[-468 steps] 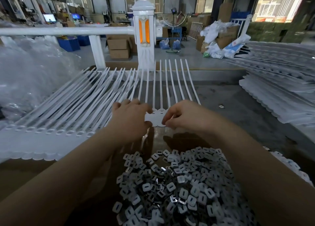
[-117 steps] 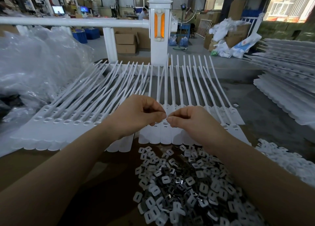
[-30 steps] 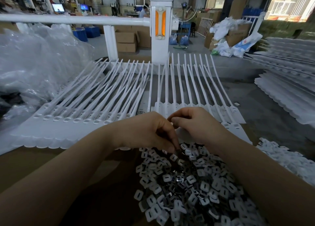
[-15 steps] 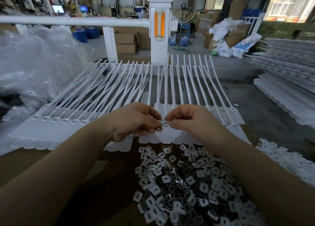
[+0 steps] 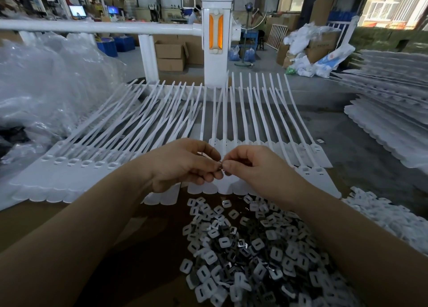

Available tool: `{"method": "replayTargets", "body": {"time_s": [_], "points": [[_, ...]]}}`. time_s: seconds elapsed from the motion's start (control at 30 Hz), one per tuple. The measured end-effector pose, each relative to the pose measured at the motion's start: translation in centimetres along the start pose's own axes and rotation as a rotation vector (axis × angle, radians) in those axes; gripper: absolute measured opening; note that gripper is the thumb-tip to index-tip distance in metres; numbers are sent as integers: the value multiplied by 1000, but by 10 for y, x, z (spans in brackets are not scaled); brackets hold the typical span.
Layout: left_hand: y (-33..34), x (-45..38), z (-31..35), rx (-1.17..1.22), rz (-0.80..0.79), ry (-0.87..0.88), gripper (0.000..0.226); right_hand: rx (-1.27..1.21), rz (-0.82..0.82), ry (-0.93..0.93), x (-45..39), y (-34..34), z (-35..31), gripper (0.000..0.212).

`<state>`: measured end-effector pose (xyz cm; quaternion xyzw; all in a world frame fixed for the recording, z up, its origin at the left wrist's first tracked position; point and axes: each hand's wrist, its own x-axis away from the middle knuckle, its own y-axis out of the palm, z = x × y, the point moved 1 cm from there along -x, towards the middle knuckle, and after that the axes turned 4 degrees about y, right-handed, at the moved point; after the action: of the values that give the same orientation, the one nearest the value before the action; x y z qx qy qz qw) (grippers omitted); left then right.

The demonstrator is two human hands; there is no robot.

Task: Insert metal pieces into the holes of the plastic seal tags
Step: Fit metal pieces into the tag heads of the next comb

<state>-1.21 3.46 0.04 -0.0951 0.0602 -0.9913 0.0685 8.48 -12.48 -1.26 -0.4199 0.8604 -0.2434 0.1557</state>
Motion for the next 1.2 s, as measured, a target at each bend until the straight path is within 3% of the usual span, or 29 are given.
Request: {"method": "replayTargets", "body": {"time_s": [0.33, 0.63, 0.77, 0.9, 1.2], "points": [[1, 0, 4, -153, 106, 109, 9, -44, 26, 122, -1, 1, -2, 16], [5, -2, 3, -441, 135, 183, 8, -22, 31, 102, -2, 3, 1, 15], [1, -5, 1, -442, 244, 213, 5, -74, 106, 97, -4, 3, 3, 13], [-2, -10, -5, -573, 414, 192, 6, -91, 146, 113, -5, -1, 5, 11], [0, -20, -12, -854, 475, 82, 17, -74, 129, 119, -6, -1, 6, 9]]}}
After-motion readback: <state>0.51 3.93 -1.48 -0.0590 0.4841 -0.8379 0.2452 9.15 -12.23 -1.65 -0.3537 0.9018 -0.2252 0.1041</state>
